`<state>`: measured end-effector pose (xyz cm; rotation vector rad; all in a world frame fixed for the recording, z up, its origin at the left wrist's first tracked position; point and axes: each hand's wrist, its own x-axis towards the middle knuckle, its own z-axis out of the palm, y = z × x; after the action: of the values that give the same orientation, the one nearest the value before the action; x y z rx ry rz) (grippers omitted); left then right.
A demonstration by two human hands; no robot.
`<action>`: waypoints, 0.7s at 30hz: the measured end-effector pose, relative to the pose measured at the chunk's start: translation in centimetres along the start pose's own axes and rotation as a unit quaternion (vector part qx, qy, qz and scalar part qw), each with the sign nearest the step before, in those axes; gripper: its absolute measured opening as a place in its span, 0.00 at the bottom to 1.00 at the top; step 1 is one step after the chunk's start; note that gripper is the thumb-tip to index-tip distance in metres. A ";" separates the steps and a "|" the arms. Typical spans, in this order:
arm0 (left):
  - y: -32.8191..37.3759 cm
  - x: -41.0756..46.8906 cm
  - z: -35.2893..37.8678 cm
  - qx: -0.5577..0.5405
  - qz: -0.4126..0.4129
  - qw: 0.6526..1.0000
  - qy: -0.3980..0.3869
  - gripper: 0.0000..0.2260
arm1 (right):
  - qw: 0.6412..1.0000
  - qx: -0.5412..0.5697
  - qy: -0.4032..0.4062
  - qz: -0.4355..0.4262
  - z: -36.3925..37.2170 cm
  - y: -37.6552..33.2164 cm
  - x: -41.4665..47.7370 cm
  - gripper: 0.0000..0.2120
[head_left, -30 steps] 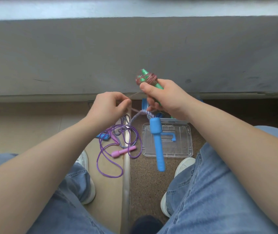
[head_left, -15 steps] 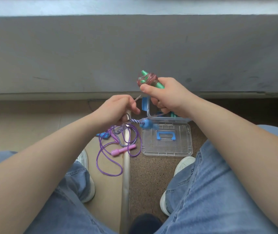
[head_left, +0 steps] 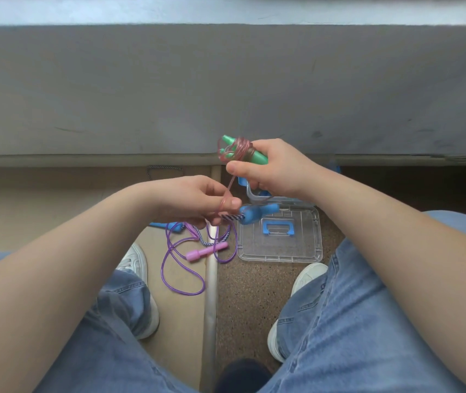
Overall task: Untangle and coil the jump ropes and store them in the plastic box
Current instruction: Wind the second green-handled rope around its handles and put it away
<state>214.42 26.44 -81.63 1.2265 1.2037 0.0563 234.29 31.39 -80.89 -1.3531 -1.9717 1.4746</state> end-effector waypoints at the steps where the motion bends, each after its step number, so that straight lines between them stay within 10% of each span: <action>1: 0.1 -0.1 0.0 0.007 0.015 1.000 0.004 0.14 | 1.000 -0.007 -0.011 0.000 0.0 0.0 0.0 0.14; 21: -0.1 0.5 0.0 0.225 0.127 0.925 0.277 0.15 | 0.993 -0.083 -0.082 -0.018 -0.2 0.4 0.0 0.10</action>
<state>214.63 26.72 -82.04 1.8484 1.5907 0.3554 234.64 31.49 -81.13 -1.2902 -2.2528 1.4763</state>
